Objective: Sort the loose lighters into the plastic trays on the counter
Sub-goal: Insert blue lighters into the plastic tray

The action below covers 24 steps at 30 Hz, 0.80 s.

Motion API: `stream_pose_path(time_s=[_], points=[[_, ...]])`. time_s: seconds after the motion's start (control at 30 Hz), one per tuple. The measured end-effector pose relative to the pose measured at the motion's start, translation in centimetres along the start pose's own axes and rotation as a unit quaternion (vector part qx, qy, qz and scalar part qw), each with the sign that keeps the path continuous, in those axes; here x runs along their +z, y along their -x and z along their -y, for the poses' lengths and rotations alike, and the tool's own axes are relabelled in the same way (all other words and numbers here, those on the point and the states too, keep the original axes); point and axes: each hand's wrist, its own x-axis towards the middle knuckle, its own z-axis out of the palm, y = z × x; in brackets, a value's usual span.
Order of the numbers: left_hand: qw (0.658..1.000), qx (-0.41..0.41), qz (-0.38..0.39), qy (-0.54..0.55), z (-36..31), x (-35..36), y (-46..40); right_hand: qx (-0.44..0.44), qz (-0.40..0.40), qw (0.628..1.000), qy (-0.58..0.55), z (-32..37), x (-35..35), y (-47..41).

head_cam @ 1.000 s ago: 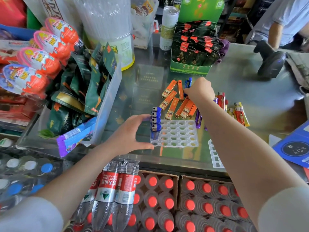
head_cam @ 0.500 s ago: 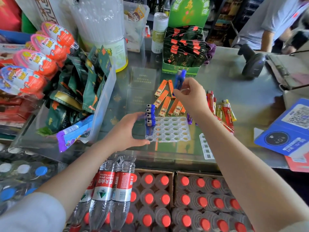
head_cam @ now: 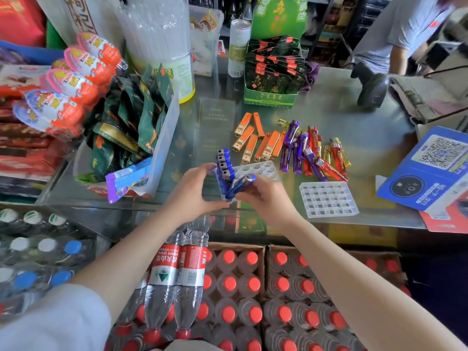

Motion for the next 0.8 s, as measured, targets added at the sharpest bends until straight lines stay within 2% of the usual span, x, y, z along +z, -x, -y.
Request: stream_pose_path(time_s=[0.2,0.37,0.47,0.6,0.67,0.8], points=[[1.000,0.002,0.004,0.004,-0.1,-0.2,0.0,-0.036,0.029,0.990,0.130,0.9,-0.1,-0.2],[1.000,0.020,0.015,0.007,0.0,-0.4,-0.3,-0.025,0.074,0.961,0.264,2.4,-0.1,-0.7],[1.000,0.017,0.014,0.013,0.1,-0.5,-0.6,-0.029,0.064,0.959,0.274,2.5,0.5,-0.8],[1.000,0.015,0.022,0.004,0.5,-0.6,-0.8,-0.018,0.062,0.971,0.230,1.6,-0.7,-1.0],[0.999,0.009,0.032,0.009,0.5,-0.6,-0.9,-0.004,0.038,0.976,0.213,0.6,-2.1,-1.3],[0.998,0.012,0.063,0.010,0.8,-0.3,-1.4,0.049,-0.094,0.974,0.200,-1.5,-5.0,-2.2]])
